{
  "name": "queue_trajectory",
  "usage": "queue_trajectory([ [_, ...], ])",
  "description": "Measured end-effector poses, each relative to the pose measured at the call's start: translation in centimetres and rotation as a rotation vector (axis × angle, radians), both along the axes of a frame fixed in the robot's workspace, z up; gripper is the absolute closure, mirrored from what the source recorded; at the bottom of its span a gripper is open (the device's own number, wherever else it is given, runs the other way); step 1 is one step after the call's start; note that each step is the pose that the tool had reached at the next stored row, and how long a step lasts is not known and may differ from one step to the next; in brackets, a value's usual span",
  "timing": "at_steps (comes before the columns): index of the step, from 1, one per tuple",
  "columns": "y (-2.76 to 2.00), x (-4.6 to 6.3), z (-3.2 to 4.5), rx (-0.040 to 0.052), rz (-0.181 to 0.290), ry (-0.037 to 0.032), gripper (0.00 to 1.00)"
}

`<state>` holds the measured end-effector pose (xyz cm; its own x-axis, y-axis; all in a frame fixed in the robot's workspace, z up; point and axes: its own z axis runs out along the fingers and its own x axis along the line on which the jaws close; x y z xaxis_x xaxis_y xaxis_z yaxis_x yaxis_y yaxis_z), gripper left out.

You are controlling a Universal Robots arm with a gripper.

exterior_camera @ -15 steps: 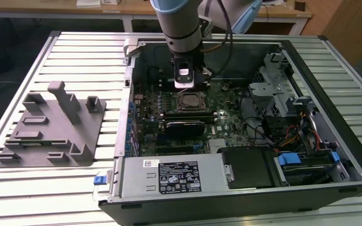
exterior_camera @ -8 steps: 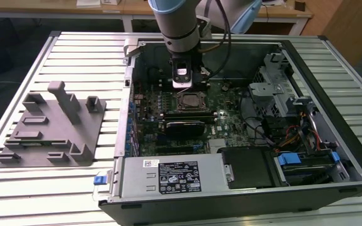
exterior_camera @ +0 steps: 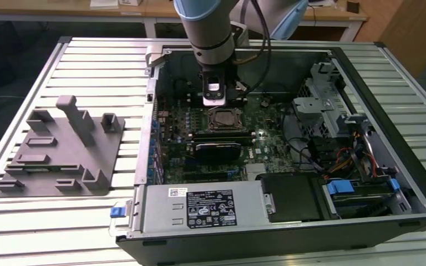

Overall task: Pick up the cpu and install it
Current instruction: 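Install the first cpu locking lever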

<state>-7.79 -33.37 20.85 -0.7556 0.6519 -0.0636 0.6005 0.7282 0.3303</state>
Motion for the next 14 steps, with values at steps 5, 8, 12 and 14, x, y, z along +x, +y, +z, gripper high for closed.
queue_trajectory([
  [5, 0.50, 0.00, -0.24, -0.0003, -0.001, 0.0001, 0.89],
  [8, 0.78, 0.03, -0.34, -0.0028, -0.002, 0.0001, 0.89],
  [12, 0.78, 0.14, -0.56, -0.0077, -0.002, 0.0001, 0.89],
  [14, 0.79, 0.16, -0.65, -0.0109, -0.001, 0.0002, 0.89],
])
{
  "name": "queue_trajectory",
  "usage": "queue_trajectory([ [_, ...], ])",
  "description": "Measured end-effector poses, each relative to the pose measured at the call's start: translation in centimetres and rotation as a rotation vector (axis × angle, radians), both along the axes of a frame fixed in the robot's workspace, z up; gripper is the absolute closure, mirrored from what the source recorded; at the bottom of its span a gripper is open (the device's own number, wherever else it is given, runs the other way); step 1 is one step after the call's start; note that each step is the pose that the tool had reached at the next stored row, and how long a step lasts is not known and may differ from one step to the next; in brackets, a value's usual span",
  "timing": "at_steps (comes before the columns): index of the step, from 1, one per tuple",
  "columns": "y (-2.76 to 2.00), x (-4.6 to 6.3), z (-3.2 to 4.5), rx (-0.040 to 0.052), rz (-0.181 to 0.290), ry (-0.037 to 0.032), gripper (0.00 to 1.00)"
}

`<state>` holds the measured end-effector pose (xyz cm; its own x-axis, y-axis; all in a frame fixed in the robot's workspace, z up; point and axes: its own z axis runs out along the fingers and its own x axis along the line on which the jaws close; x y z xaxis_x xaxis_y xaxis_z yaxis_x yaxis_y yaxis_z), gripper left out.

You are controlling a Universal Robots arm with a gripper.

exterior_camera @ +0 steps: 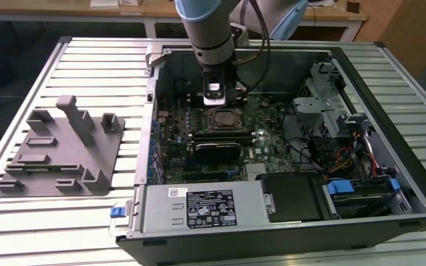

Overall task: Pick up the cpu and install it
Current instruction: 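Install the first cpu locking lever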

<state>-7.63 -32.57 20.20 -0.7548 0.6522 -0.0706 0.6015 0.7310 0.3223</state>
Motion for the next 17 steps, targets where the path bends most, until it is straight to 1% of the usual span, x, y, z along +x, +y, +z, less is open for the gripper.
queue_trajectory([
  [5, 0.00, 0.00, -0.04, -0.0002, 0.006, -0.0003, 0.89],
  [10, 0.01, 0.06, -0.30, -0.0007, 0.061, -0.0003, 0.89],
  [11, 0.00, 0.06, -0.35, -0.0025, 0.068, -0.0001, 0.89],
  [16, -0.09, 0.06, -0.43, -0.0203, 0.083, 0.0005, 0.89],
  [17, -0.09, 0.06, -0.49, -0.0226, 0.084, 0.0005, 0.89],
])
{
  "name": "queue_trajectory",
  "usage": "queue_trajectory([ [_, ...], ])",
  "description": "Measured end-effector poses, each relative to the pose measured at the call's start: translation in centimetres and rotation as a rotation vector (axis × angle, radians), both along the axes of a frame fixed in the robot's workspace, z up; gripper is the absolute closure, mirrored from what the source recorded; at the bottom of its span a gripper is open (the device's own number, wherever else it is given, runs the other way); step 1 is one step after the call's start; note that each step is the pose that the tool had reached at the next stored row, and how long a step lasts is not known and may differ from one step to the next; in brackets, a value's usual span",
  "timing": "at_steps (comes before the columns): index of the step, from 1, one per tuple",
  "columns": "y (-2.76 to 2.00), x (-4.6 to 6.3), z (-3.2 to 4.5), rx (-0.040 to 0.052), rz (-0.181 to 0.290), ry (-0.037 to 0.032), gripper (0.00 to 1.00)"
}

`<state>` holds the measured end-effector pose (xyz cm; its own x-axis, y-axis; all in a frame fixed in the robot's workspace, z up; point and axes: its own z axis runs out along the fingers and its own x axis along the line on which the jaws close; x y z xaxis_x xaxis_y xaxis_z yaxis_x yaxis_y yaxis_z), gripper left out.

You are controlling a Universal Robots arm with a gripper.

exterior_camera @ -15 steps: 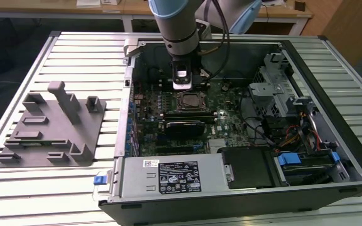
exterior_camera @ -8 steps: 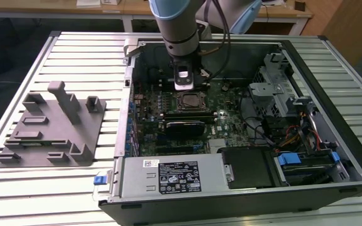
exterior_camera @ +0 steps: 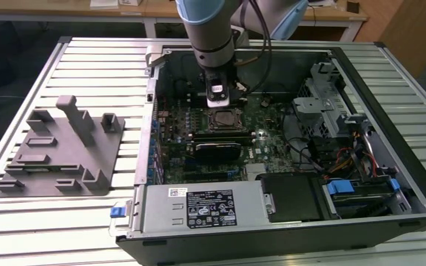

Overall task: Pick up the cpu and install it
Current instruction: 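Install the first cpu locking lever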

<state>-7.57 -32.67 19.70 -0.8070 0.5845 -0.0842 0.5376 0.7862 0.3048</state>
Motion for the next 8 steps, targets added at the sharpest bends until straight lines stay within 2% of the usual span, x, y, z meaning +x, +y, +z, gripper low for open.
queue_trajectory([
  [8, -0.01, 0.09, -0.65, -0.0090, 0.015, 0.0002, 0.89],
])
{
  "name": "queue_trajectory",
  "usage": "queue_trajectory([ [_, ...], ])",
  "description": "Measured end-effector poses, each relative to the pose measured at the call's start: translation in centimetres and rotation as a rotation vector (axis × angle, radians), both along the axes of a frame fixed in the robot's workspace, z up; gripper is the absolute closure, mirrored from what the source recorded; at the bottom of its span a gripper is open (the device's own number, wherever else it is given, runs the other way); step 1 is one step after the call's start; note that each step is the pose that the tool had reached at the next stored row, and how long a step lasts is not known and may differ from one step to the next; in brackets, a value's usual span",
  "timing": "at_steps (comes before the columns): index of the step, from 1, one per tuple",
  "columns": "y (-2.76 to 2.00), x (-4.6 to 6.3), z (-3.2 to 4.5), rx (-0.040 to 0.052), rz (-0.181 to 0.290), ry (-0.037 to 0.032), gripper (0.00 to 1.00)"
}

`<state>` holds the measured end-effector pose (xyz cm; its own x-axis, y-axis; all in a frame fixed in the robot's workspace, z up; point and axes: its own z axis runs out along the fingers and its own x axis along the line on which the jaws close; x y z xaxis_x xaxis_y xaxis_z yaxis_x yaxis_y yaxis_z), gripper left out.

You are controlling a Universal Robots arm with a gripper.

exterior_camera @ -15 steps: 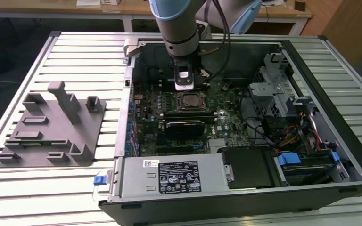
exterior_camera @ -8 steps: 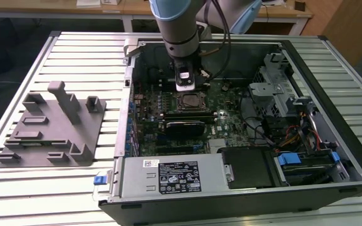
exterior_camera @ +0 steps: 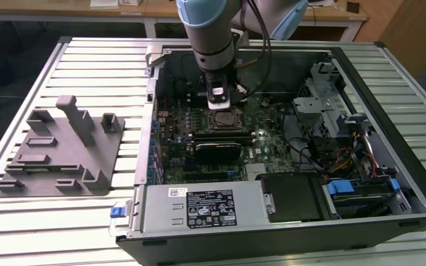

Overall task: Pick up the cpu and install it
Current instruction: 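Install the first cpu locking lever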

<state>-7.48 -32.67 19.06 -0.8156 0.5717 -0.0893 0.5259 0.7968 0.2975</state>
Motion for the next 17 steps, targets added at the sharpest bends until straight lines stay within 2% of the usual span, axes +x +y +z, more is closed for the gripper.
queue_trajectory([
  [4, -0.05, 0.03, -0.08, -0.0030, 0.007, -0.0001, 0.89],
  [17, -0.06, 0.04, 0.14, -0.0046, 0.012, -0.0003, 0.89],
])
